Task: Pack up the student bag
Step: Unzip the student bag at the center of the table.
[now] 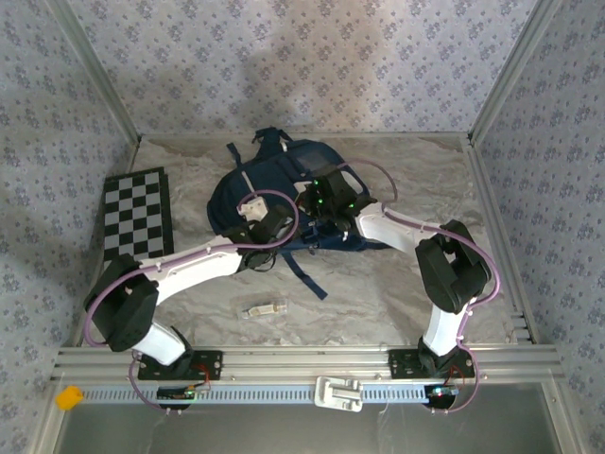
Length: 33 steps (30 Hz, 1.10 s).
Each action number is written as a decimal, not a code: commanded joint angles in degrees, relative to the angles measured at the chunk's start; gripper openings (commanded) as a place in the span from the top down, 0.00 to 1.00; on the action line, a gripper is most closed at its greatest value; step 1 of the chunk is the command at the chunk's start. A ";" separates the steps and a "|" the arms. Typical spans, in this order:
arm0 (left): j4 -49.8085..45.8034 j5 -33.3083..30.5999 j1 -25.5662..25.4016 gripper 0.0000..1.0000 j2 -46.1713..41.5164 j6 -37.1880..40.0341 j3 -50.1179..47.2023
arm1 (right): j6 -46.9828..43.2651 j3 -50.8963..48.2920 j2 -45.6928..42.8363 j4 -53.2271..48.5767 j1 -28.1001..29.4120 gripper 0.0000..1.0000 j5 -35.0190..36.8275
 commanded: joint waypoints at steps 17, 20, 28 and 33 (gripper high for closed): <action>-6.12 2.33 6.13 0.25 -5.54 2.81 -0.30 | 2.11 1.93 -2.31 5.16 0.21 1.00 -0.72; -7.18 7.00 5.95 0.32 -4.75 6.04 2.53 | 2.02 2.36 -2.01 4.90 0.20 1.00 -0.68; -6.56 7.65 2.58 0.00 -0.19 4.94 7.90 | 3.61 1.98 -1.75 5.89 0.51 1.00 -0.28; -8.65 1.56 1.95 0.00 3.79 2.77 10.86 | 5.51 1.64 -0.99 7.29 0.53 1.00 -1.24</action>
